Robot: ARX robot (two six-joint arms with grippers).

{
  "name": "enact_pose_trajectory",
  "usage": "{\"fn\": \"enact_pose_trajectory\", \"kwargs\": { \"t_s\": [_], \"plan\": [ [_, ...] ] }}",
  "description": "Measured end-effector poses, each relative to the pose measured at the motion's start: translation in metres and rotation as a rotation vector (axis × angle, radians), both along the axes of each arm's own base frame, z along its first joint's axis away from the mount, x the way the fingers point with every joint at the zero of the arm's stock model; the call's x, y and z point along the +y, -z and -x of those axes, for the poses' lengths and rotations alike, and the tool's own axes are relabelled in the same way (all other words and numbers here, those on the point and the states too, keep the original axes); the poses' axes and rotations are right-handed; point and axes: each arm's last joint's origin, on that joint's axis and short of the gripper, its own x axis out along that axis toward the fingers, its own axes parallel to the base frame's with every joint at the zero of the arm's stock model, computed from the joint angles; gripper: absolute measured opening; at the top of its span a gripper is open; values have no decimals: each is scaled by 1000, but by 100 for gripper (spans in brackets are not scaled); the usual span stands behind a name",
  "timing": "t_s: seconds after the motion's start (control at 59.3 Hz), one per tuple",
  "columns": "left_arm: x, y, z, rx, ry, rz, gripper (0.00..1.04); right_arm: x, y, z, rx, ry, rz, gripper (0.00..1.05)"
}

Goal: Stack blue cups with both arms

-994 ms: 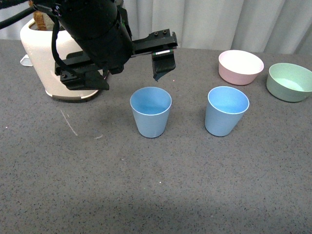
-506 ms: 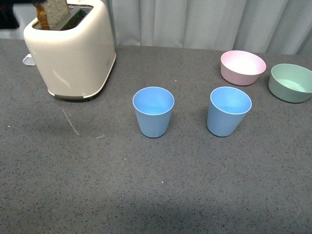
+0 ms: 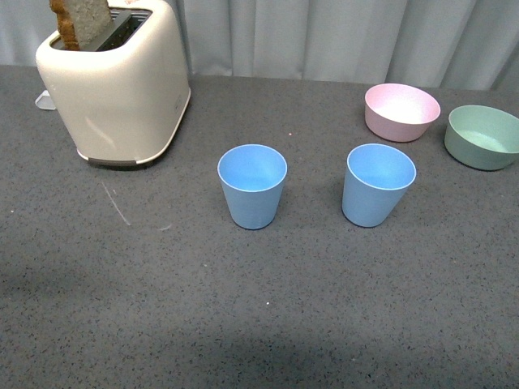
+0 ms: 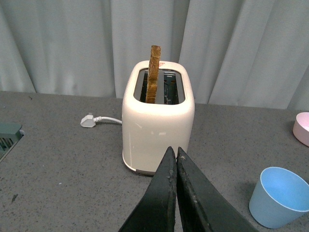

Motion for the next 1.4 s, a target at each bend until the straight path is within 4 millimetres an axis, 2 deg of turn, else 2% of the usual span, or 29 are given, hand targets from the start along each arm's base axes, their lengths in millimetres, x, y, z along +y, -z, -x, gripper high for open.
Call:
{"fn": "enact_pose_trajectory", "kwargs": {
  "t_s": [0.202,0.438,0.944,1.399],
  "plan": [
    [14,-1,19,-1,-5,1,4,0,0,0,0,0,0,95],
    [14,-2,33,-6,-3,1,4,0,0,0,0,0,0,95],
    [14,-11,56,-35,-3,1,4,0,0,0,0,0,0,95],
    [14,-12,67,-38,-3,1,4,0,0,0,0,0,0,95]
  ]
}}
